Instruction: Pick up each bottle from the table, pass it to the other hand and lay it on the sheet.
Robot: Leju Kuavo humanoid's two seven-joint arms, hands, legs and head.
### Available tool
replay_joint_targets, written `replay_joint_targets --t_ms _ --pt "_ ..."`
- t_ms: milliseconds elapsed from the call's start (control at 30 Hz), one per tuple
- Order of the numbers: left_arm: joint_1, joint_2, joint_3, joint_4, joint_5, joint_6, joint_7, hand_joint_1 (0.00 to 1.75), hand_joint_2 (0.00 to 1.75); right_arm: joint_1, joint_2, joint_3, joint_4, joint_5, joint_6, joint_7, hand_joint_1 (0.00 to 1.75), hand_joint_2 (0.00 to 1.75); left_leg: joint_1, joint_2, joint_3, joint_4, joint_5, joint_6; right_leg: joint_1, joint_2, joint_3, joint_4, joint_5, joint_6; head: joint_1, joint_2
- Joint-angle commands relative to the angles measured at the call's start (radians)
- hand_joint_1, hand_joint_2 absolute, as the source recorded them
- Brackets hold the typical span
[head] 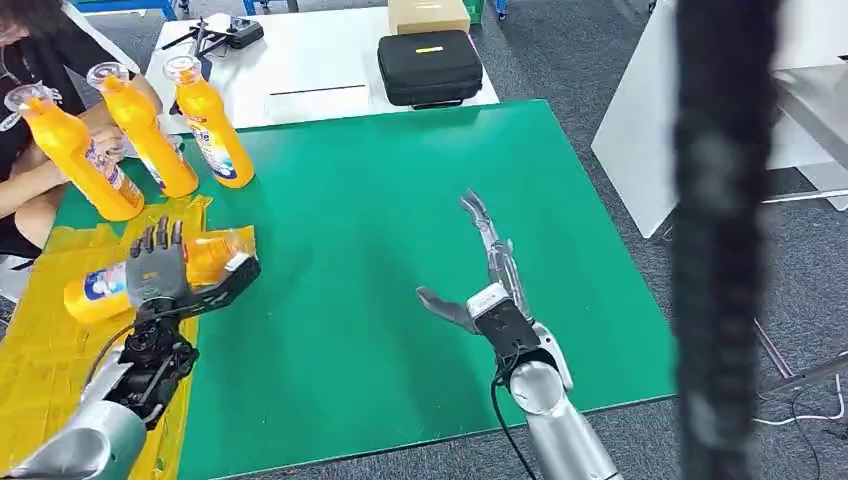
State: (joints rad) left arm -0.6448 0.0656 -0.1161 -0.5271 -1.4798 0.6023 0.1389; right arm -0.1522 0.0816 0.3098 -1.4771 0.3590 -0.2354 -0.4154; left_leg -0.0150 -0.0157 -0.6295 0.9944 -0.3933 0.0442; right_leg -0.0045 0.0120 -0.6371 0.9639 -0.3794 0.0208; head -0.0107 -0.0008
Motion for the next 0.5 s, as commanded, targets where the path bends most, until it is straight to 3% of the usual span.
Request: replay_joint_targets --t_ms 33,167,233,267,300,400,500 --pt "0.0 -0.063 0.112 -0.058 0.032 0.084 -0.076 0.0 1.75 -0.027 0.004 -0.024 0.061 -0.01 0.002 0.002 0.0 1.75 0.002 0.001 0.01 0.002 -0.006 -0.005 0.002 -0.002 0.01 0.002 -0.005 0.0 0.0 0.0" --pt "0.107 -0.087 0.098 -0.411 -0.047 0.096 -0.067 0.0 1.75 -0.025 0.009 -0.007 0.066 0.032 -0.079 -0.023 0.0 1.75 0.001 0.001 0.004 0.001 -0.002 -0.003 0.001 -0.001 0.004 0.0 -0.002 0.0 0.0 0.0" --pt "0.172 -0.115 0.072 -0.637 0.032 0.096 -0.161 0.0 1.75 -0.015 0.001 0.002 0.055 0.036 -0.11 -0.026 0.0 1.75 0.001 0.001 0.005 0.002 -0.004 -0.003 0.002 -0.002 0.005 0.001 -0.004 0.0 0.0 0.0" --pt "0.196 -0.128 0.049 -0.705 0.138 0.096 -0.253 0.0 1.75 -0.007 0.0 0.0 0.048 0.055 -0.148 -0.039 0.0 0.0 0.001 0.001 0.003 0.001 -0.003 -0.003 0.002 -0.002 0.004 0.0 -0.003 0.0 -0.001 0.0" --pt "0.212 -0.137 0.011 -0.732 0.26 0.096 -0.339 0.0 1.75 0.0 -0.003 0.001 0.04 0.049 -0.159 -0.047 0.0 0.0 0.002 0.0 0.005 0.003 -0.005 -0.003 0.002 -0.003 0.006 0.001 -0.005 0.0 -0.001 0.0" --pt "0.281 -0.117 -0.137 -0.888 0.858 -0.234 -0.555 0.0 1.75 0.029 -0.022 -0.008 0.0 -0.019 -0.149 -0.069 0.0 0.0 0.001 -0.001 0.004 0.001 -0.003 -0.002 0.001 -0.003 0.004 0.0 -0.003 0.0 0.0 0.0" --pt "0.365 -0.124 -0.149 -0.964 1.139 -0.377 -0.603 0.0 1.75 0.058 -0.023 -0.003 -0.044 -0.021 -0.128 -0.049 0.0 0.0 0.001 -0.001 0.006 0.001 -0.005 -0.003 0.001 -0.003 0.007 0.0 -0.005 0.001 -0.001 0.0"
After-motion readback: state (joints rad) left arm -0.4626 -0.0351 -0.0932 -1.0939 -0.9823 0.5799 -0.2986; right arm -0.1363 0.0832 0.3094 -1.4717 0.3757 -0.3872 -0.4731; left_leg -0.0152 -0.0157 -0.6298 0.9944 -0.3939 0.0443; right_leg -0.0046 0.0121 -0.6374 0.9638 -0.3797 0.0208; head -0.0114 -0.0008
